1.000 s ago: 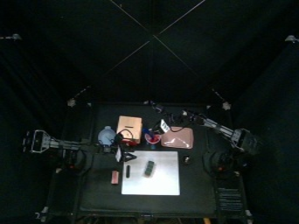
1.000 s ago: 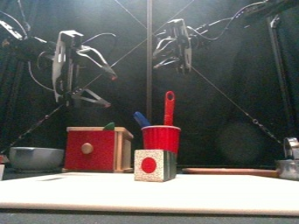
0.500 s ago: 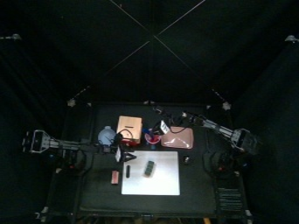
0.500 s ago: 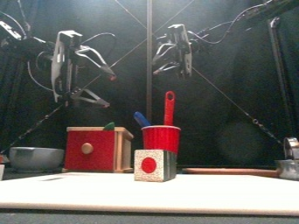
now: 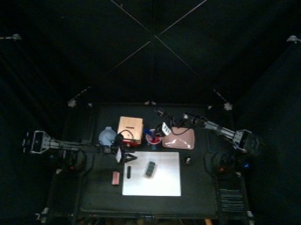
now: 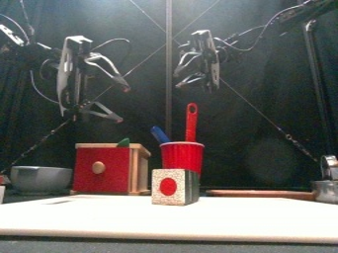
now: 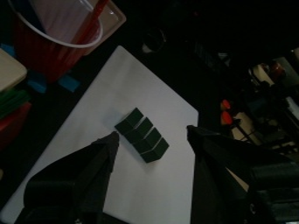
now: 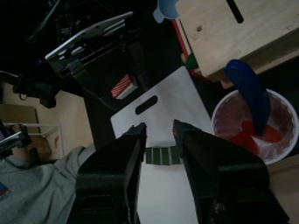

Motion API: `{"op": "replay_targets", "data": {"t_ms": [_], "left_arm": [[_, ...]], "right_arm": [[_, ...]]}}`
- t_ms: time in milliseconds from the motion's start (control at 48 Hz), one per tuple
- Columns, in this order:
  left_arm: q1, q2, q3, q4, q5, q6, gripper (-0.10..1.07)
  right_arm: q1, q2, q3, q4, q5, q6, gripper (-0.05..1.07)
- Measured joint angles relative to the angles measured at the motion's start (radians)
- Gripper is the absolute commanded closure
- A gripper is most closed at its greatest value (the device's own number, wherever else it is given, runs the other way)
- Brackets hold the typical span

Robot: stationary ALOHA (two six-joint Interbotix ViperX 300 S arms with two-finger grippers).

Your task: Put sushi roll on cutting board

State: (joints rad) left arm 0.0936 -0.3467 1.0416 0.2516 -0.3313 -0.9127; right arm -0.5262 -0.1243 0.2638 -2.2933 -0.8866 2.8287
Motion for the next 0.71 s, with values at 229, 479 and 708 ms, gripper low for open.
{"op": "replay_targets", "data": {"t_ms": [229, 479, 708], "left_arm": [[-0.002, 0.000, 0.003, 0.000, -0.002, 0.000, 0.01], [-0.002, 0.000, 0.006, 0.000, 0.000, 0.000, 0.01], [-0.002, 0.000, 0.011, 0.000, 0.000, 0.000, 0.01]], "right_arm": [[0.002, -0.003, 0.003, 0.003, 0.009, 0.000, 0.30], [0.008, -0.005, 0.006, 0.002, 0.014, 0.000, 0.30], [0.009, -0.003, 0.014, 0.003, 0.020, 0.000, 0.30]]}}
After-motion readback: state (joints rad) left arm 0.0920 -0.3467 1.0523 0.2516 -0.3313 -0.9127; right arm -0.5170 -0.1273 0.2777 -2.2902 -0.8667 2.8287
